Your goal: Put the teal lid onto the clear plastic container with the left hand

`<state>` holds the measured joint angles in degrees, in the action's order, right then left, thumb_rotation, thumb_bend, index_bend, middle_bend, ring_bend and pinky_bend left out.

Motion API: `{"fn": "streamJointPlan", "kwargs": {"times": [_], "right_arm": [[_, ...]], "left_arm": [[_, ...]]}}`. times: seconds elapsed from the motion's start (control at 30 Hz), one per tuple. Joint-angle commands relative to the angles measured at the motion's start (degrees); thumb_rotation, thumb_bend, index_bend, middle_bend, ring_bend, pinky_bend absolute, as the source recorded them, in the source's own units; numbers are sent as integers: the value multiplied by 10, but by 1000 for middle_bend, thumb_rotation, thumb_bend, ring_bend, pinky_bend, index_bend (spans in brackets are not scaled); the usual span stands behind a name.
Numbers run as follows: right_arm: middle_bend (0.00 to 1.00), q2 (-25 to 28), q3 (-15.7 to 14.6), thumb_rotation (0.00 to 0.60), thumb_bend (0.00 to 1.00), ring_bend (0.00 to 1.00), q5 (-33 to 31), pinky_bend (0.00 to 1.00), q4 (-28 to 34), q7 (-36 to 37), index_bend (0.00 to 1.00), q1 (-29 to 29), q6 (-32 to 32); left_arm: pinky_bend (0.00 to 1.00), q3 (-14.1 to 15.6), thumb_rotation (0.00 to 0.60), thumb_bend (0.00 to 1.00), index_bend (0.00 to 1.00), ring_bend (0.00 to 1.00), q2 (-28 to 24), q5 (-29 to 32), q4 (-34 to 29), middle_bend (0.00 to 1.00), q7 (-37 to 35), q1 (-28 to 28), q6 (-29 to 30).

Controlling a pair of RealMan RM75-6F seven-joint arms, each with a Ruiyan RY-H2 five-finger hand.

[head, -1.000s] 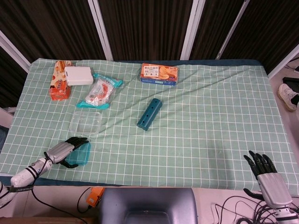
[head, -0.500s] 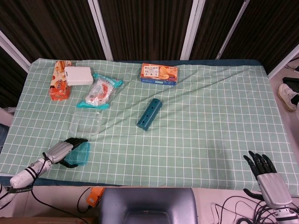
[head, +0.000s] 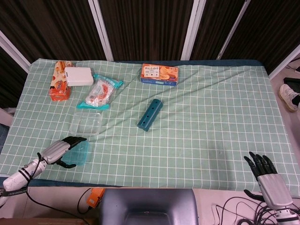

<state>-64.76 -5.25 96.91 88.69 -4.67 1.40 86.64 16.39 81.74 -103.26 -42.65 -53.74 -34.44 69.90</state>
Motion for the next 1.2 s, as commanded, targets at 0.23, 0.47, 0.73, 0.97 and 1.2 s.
{"fn": "streamJointPlan", "kwargs": {"times": [0.23, 0.47, 0.73, 0.97, 1.2], "right_arm": [[0, 2, 0, 600, 112, 0, -1, 0, -1, 6, 0, -3, -6], [0, 11, 4, 600, 112, 0, -13, 0, 1, 25, 0, -11, -19], [0, 17, 8, 600, 113, 0, -30, 0, 6, 33, 0, -24, -46], [0, 22, 14, 600, 113, 0, -46, 0, 6, 45, 0, -26, -50], [0, 19, 18, 600, 113, 0, -59, 0, 9, 35, 0, -30, -62]], "left_arm": [[500, -48, 600, 244, 0, 481, -151, 38, -240, 498, 109, -65, -51], [499, -121, 600, 246, 0, 481, -191, 139, -371, 498, 215, -153, -219], [476, -167, 600, 249, 0, 480, -130, 224, -326, 503, 309, -216, -353], [473, -178, 600, 249, 0, 479, -101, 261, -271, 501, 324, -231, -412], [471, -182, 600, 249, 0, 480, -88, 256, -229, 500, 290, -229, -436]]}}
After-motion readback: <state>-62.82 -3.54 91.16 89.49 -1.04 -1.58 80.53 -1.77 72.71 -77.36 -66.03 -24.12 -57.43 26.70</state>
